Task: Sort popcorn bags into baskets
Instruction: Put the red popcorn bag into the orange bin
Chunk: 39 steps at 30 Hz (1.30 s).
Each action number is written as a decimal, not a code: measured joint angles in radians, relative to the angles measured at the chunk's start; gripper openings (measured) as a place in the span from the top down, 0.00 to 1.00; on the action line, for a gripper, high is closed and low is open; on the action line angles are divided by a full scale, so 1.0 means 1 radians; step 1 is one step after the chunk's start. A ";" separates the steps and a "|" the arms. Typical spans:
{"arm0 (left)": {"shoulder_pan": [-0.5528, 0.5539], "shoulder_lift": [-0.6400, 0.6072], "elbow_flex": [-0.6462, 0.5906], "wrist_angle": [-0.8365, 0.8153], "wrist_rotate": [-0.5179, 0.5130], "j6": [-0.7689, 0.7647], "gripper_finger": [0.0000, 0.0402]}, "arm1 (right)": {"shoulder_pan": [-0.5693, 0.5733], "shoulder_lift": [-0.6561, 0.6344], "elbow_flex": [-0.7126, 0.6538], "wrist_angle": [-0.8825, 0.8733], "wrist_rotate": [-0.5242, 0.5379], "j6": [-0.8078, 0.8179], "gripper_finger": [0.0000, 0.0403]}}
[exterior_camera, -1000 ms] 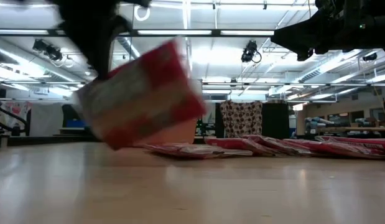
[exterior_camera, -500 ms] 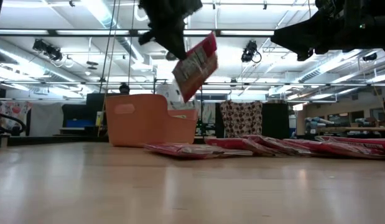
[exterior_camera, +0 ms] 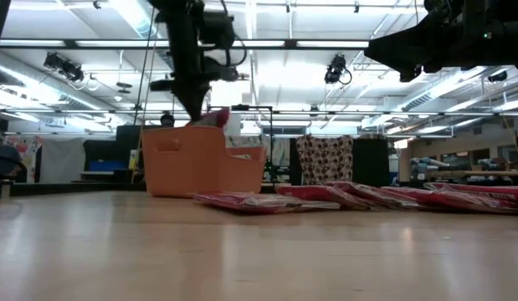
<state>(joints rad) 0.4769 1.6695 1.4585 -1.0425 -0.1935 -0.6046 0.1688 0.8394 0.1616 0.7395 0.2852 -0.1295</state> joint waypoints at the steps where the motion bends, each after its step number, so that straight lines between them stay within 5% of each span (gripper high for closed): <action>1: 0.015 0.000 -0.015 0.011 0.008 -0.006 0.99 | 0.000 0.000 0.000 0.000 0.000 0.000 0.69; 8: 0.035 0.002 -0.034 0.084 0.015 0.036 0.78 | 0.000 0.000 0.000 0.000 -0.026 0.000 0.69; 14: -0.089 0.002 -0.035 0.222 0.076 0.356 0.61 | 0.000 0.000 0.000 0.000 -0.029 0.000 0.69; 23: -0.372 0.102 -0.035 0.457 -0.035 0.870 0.60 | 0.000 -0.001 0.000 -0.010 -0.023 -0.010 0.69; 27: -0.461 0.180 -0.035 0.527 -0.116 0.982 0.60 | 0.028 -0.072 0.000 -0.108 0.094 -0.036 0.69; 34: -0.505 0.316 -0.036 0.550 -0.130 1.123 0.60 | 0.115 -0.298 0.000 -0.326 0.135 0.019 0.69; 39: -0.505 0.374 -0.036 0.557 -0.128 1.349 0.60 | 0.123 -0.314 0.000 -0.374 0.173 0.055 0.69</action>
<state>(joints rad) -0.0284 2.0439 1.4227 -0.4853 -0.3216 0.7440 0.2920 0.5252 0.1613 0.3657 0.4580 -0.0748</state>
